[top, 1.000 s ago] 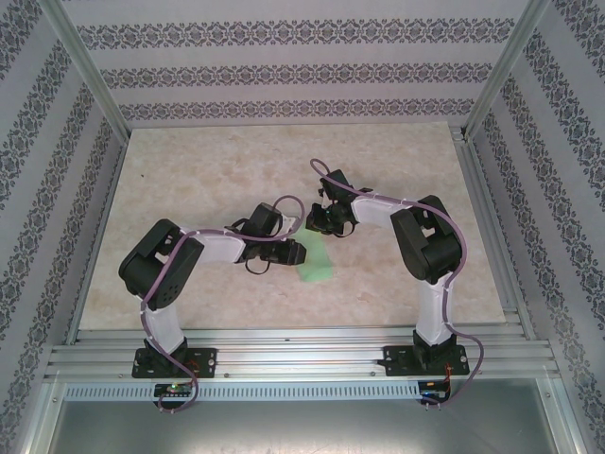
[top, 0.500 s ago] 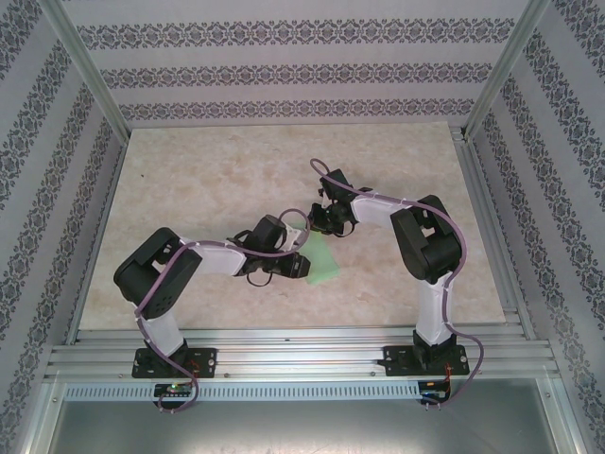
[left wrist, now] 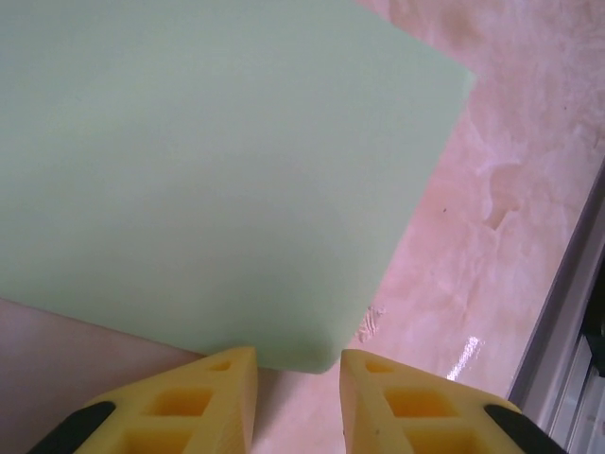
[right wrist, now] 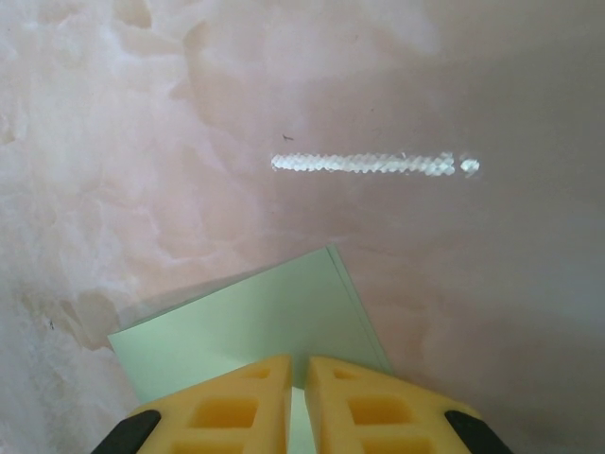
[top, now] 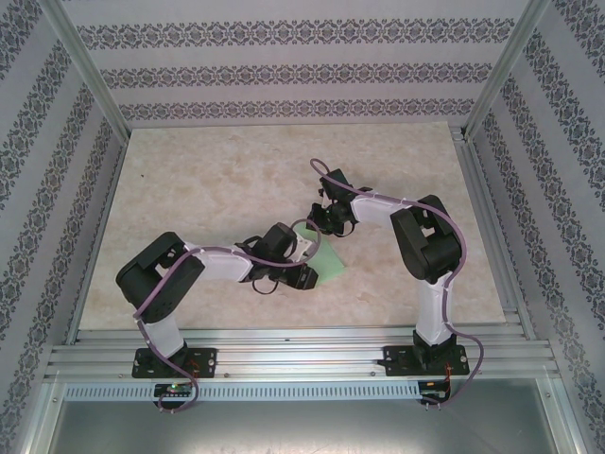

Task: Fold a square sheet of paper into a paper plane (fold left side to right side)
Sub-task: First fold the square sheet of paper in half at the center of the table, then rotate the paper at the center of the table.

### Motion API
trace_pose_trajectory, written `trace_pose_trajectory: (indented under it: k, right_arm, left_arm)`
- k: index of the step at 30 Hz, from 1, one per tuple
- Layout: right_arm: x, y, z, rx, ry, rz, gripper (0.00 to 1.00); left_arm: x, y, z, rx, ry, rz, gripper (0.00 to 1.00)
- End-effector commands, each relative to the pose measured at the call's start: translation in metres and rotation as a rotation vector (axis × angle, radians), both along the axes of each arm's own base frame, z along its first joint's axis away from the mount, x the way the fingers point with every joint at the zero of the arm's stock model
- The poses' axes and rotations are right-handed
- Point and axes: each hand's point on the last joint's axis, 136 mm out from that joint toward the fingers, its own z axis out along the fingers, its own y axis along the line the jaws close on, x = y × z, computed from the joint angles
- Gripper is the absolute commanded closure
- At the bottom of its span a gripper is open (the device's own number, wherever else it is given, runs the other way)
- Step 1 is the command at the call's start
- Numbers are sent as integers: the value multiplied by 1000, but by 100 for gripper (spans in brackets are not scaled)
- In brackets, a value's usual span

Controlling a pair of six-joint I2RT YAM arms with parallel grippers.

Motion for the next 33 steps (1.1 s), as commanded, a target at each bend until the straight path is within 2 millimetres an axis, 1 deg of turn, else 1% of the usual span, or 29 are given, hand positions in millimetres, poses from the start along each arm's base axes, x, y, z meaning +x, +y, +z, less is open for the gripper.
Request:
trace_pose_trajectory:
  k: [1,5,8,10,12,13,15,18,19,21,22,24,26,29,32,33]
  right_arm:
    - [-24,-25,-41,-153,100,-2,85]
    - [-23,-25,-39,-150,96,-2,85]
    - [-22,-21,-33,-131,84,0,85]
    - [-17,-16,-22,-94,53,5,84]
    - [-11,-10,-4,-58,8,15,82]
    - [-8,-8,5,-44,-14,20,80]
    - [0,-4,30,-9,-73,33,73]
    - [5,-6,69,6,-155,49,63]
    - [4,-12,79,-5,-173,49,59]
    - [-4,-25,90,-38,-191,51,50]
    - [-10,-31,91,-52,-186,51,47]
    - [-29,-42,84,-68,-149,66,43]
    - [-53,-48,73,-60,-93,82,42]
    - [-82,-53,61,-33,-26,85,42]
    - [-104,-53,56,20,21,98,43]
    - [-108,-52,55,36,27,97,44]
  left_arm:
    - [-19,-8,6,-16,27,-71,68]
    - [-9,-2,27,-31,-30,-35,68]
    - [7,7,44,-64,-48,27,68]
    - [20,15,52,-81,-51,85,68]
    - [32,23,58,-95,-53,135,67]
    - [39,29,60,-93,-51,169,67]
    - [51,39,63,-105,-44,221,66]
    - [71,61,61,-94,-20,336,67]
    - [77,69,59,-84,-11,379,66]
    - [85,80,57,-78,-3,430,66]
    - [89,85,58,-77,-5,455,65]
    - [93,90,57,-70,6,486,65]
    - [96,93,55,-64,24,506,63]
    - [98,90,54,-77,36,503,62]
    - [100,87,50,-77,46,496,61]
    - [100,87,49,-78,50,496,61]
